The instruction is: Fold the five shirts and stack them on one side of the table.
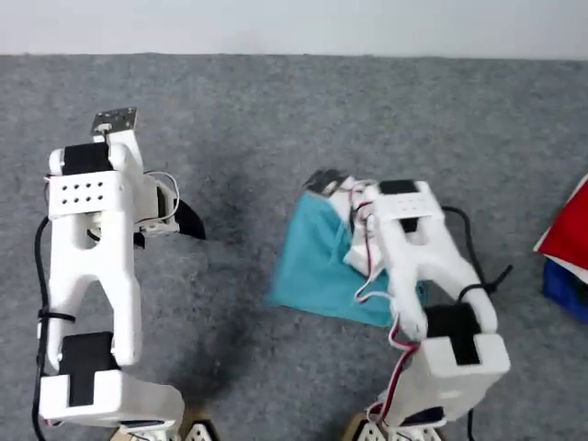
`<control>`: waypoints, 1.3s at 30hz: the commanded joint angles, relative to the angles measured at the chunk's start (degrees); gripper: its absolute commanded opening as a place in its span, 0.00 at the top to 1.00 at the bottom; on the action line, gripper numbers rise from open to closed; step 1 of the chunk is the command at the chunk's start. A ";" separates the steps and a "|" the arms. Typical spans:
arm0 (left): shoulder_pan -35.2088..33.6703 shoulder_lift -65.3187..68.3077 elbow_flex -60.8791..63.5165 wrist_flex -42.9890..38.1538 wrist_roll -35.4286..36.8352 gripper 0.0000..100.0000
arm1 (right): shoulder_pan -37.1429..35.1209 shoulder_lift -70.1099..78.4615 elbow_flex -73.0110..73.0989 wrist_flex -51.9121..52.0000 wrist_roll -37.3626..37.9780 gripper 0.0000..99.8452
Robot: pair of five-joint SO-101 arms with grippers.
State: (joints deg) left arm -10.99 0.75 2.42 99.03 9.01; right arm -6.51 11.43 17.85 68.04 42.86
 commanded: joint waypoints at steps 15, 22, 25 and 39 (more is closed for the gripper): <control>0.09 -2.02 -0.22 1.67 0.70 0.67 | 17.98 8.04 -19.43 7.25 -0.62 0.72; 0.09 -2.02 -0.22 1.67 0.79 0.67 | 19.38 6.55 -19.34 14.73 -0.70 0.72; 0.18 -1.93 -0.22 1.67 0.88 0.67 | 19.74 5.14 -19.34 13.49 -0.70 0.72; 0.18 -2.46 7.96 1.58 0.88 0.67 | 10.07 -7.96 -21.54 32.92 -18.99 0.72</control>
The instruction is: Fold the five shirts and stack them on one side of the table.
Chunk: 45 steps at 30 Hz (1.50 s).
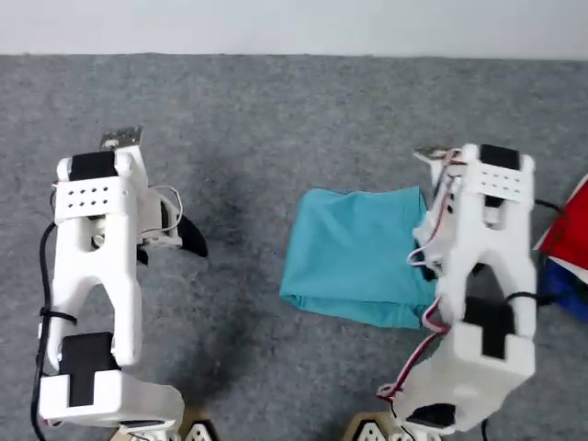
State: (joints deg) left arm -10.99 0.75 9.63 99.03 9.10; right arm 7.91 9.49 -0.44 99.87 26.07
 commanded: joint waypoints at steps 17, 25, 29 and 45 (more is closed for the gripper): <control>0.18 -2.46 1.89 1.58 0.79 0.67 | -19.12 3.82 9.49 -0.92 -4.57 0.72; 4.92 -2.46 1.89 1.58 0.88 0.67 | -21.67 3.74 17.67 2.59 4.75 0.72; 8.26 -2.46 1.89 1.58 0.88 0.67 | -20.79 1.45 21.71 2.15 7.38 0.72; 13.36 -2.55 1.80 1.58 0.88 0.67 | -12.18 -23.60 10.29 -11.30 -23.12 0.68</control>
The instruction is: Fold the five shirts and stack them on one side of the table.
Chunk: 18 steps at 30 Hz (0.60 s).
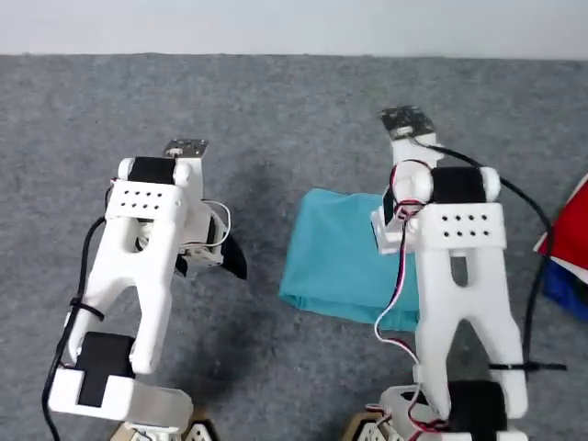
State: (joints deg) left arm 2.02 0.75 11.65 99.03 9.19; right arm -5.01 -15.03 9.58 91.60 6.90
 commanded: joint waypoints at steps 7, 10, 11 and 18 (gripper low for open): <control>0.35 -2.55 -0.22 1.58 0.79 0.67 | 1.01 15.25 -0.18 -3.56 -10.11 0.51; 0.26 -2.55 -0.22 1.58 0.79 0.67 | 1.98 21.67 -2.20 -5.76 -10.02 0.54; 0.09 -2.55 -0.22 1.58 0.79 0.67 | 2.33 23.78 -2.99 -6.55 -10.02 0.54; 0.09 -2.55 -0.22 1.58 0.79 0.67 | 1.63 36.70 -10.55 -6.73 -9.85 0.57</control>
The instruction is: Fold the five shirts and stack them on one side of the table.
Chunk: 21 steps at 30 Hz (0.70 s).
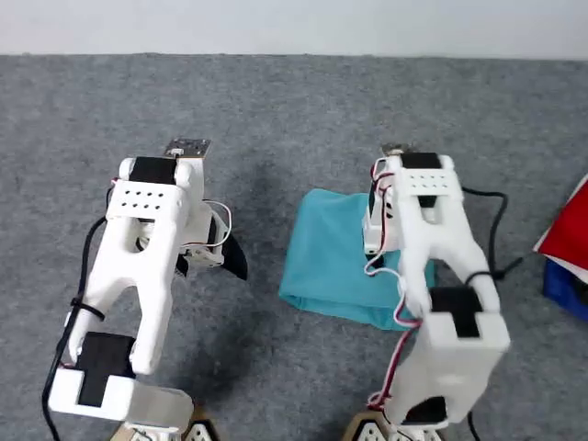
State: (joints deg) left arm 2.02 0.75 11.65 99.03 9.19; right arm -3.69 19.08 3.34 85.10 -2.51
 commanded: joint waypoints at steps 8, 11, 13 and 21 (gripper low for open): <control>0.09 -2.55 -0.22 1.58 0.79 0.67 | 0.75 11.30 -7.56 -0.75 -0.44 0.58; 0.35 -2.55 -0.22 1.58 0.79 0.67 | 0.57 14.11 -10.02 -0.75 -0.35 0.60; 0.35 -2.55 -0.22 1.58 0.79 0.67 | 0.66 16.13 -12.22 -0.40 -0.35 0.67; 0.26 -2.55 -0.22 1.58 0.79 0.67 | 0.75 21.05 -18.55 4.26 4.66 0.97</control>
State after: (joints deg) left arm 2.02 0.75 11.65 99.03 9.19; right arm -3.16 37.89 -12.75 88.88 0.66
